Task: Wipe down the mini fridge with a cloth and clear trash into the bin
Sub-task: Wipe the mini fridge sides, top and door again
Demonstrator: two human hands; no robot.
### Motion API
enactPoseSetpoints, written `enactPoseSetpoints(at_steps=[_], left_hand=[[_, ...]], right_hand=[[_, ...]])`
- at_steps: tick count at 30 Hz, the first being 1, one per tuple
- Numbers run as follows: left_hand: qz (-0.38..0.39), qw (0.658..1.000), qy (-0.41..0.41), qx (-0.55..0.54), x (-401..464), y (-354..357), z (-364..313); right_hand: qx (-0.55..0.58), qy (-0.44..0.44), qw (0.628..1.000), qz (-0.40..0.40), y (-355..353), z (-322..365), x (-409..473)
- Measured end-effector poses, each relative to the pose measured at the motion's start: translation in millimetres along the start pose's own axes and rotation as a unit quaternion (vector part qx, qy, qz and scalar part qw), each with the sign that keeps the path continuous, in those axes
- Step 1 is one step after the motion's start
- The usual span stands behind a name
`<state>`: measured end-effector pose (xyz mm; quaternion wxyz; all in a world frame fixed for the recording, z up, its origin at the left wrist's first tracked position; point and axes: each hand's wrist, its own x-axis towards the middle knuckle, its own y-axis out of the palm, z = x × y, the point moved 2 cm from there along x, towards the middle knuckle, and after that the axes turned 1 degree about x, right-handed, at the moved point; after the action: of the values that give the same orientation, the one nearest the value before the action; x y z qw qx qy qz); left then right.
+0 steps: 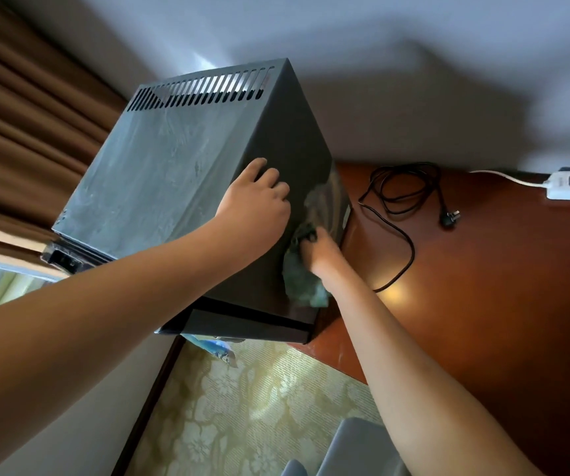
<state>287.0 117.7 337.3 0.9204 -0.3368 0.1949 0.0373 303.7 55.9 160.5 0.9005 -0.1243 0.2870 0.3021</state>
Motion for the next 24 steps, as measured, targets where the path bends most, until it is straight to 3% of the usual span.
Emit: enactPoseSetpoints(at_steps=[2,3,7,10,12,15,16,20,22,24], left_hand=[[0.003,1.0,0.0,-0.006,-1.7,1.4,-0.4],[0.003,1.0,0.0,-0.005,-1.5,1.5,-0.5],[0.018,1.0,-0.002,-0.003,1.9,-0.7,-0.6],[0.025,1.0,-0.005,-0.006,4.6,-4.7,-2.9],[0.032,0.999,-0.003,-0.005,6.3,-6.7,-4.9],[0.026,1.0,-0.005,-0.006,11.6,-10.0,-5.7],[0.023,1.0,-0.009,-0.009,13.9,-11.5,-4.9],[0.028,0.999,-0.019,-0.02,24.7,-15.6,-4.5],[0.029,0.999,-0.021,-0.024,29.5,-15.7,-6.3],[0.028,0.999,-0.021,-0.032,34.3,-15.0,-7.5]], right_hand=[[-0.01,0.091,0.992,0.091,-2.8,-9.0,-6.4],[0.015,0.093,0.991,0.096,-7.0,-6.7,-6.8],[0.158,-0.057,0.986,-0.004,-24.0,30.2,11.1],[0.127,-0.14,0.979,-0.076,-20.4,35.5,16.0],[0.1,-0.09,0.989,-0.057,-14.1,15.1,20.5],[0.111,0.089,0.987,0.073,-18.0,-2.8,20.4],[0.111,0.097,0.985,0.09,-22.3,0.3,21.1],[0.234,-0.053,0.97,0.026,-36.4,33.8,33.7],[0.228,-0.123,0.965,-0.029,-36.9,40.0,35.4],[0.193,-0.123,0.972,-0.049,-30.4,28.1,36.7]])
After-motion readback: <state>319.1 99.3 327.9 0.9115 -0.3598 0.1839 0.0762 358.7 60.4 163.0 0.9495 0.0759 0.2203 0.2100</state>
